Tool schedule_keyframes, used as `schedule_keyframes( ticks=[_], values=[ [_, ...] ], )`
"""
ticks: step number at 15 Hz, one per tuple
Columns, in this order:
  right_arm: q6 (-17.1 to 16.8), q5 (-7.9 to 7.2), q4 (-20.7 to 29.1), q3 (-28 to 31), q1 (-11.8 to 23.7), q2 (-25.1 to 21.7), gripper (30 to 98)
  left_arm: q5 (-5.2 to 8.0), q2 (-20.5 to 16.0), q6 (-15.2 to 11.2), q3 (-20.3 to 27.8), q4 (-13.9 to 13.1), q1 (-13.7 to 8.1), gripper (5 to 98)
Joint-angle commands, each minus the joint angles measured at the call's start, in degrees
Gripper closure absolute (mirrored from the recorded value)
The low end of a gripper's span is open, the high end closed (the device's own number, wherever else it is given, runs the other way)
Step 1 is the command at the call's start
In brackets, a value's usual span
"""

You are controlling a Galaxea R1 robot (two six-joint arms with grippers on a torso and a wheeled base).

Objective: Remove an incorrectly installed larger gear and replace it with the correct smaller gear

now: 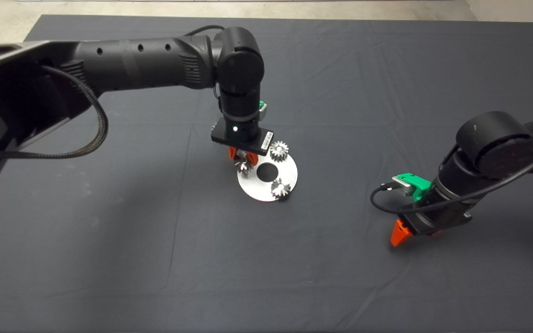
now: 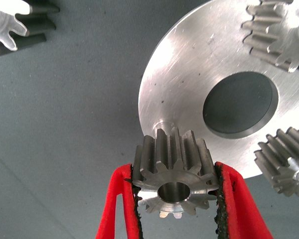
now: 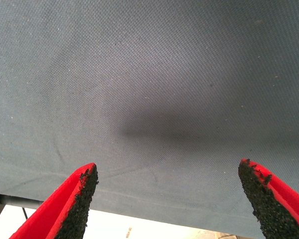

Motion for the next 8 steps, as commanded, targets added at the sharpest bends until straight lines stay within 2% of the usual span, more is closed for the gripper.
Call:
schedule_keyframes(
  ticks=[1,8],
  values=[
    [-0.74,-5.03,-0.59,-0.09,1.35,-0.77,54.1,3.02,-0.96,-1.11,2.42,-0.36,-0.6,81.9],
    [-0.74,-5.03,-0.5,0.01,1.7,-0.85,54.1,2.93,-0.26,-1.29,2.51,-0.19,-0.43,82.0]
  ],
)
